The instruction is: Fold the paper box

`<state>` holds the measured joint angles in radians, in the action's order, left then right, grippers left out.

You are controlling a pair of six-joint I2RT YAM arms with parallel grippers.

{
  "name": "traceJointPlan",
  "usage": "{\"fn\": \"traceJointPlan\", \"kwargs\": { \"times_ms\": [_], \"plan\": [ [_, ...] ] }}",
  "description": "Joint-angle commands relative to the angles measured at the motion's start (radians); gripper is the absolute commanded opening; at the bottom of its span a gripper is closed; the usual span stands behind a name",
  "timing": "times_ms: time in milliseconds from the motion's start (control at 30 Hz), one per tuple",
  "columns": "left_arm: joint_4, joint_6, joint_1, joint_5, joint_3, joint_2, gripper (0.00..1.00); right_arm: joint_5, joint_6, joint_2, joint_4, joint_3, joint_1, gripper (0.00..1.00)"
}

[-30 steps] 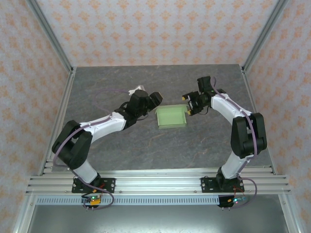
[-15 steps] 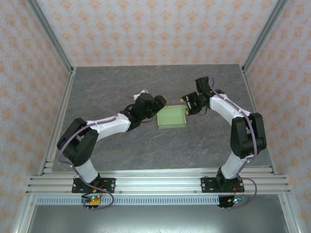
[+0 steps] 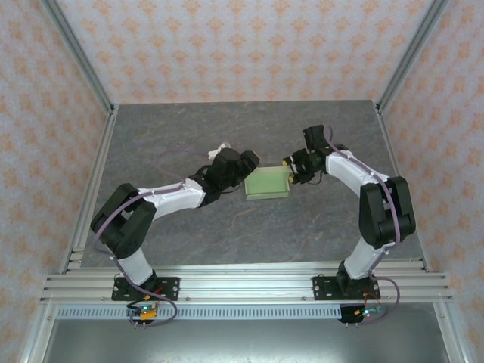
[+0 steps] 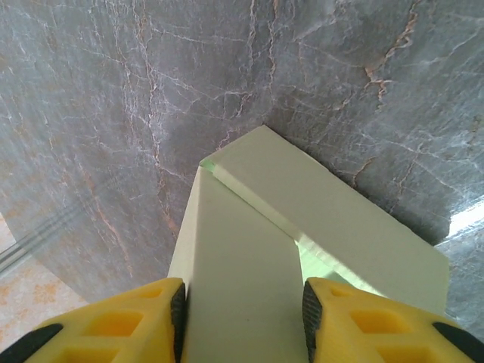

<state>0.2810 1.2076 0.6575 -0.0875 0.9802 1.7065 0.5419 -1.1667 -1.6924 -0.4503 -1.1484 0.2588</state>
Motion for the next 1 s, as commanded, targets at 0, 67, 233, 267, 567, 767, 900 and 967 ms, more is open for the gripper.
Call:
{"fn": "traceJointPlan", "kwargs": {
  "times_ms": [0, 67, 233, 267, 567, 767, 900, 967],
  "plan": [
    [0.047, 0.046, 0.063, -0.044, -0.035, 0.025, 0.65, -0.013, -0.008, 0.021, 0.013, 0.057, 0.031, 0.44],
    [0.071, 0.072, 0.071, -0.035, -0.052, 0.033, 0.64, -0.011, -0.018, 0.028, 0.032, 0.085, 0.034, 0.43],
    [0.076, 0.071, 0.073, -0.030, -0.044, 0.029, 0.63, -0.014, -0.028, 0.041, 0.047, 0.107, 0.039, 0.42],
    [0.070, 0.064, 0.073, -0.034, -0.035, 0.029, 0.63, -0.014, -0.028, 0.043, 0.045, 0.105, 0.039, 0.42],
    [0.006, 0.026, 0.065, -0.057, 0.045, 0.012, 0.69, 0.005, -0.036, 0.040, 0.033, 0.061, 0.039, 0.42],
    [-0.105, -0.066, 0.012, -0.046, 0.041, -0.060, 0.77, 0.018, -0.035, 0.040, 0.006, 0.008, 0.037, 0.42],
    [-0.122, -0.087, -0.036, -0.060, -0.004, -0.107, 0.78, 0.035, -0.031, 0.030, -0.013, -0.024, 0.035, 0.44],
    [-0.125, -0.102, -0.051, -0.067, -0.023, -0.121, 0.80, 0.040, -0.030, 0.025, -0.020, -0.037, 0.035, 0.44]
  ]
}}
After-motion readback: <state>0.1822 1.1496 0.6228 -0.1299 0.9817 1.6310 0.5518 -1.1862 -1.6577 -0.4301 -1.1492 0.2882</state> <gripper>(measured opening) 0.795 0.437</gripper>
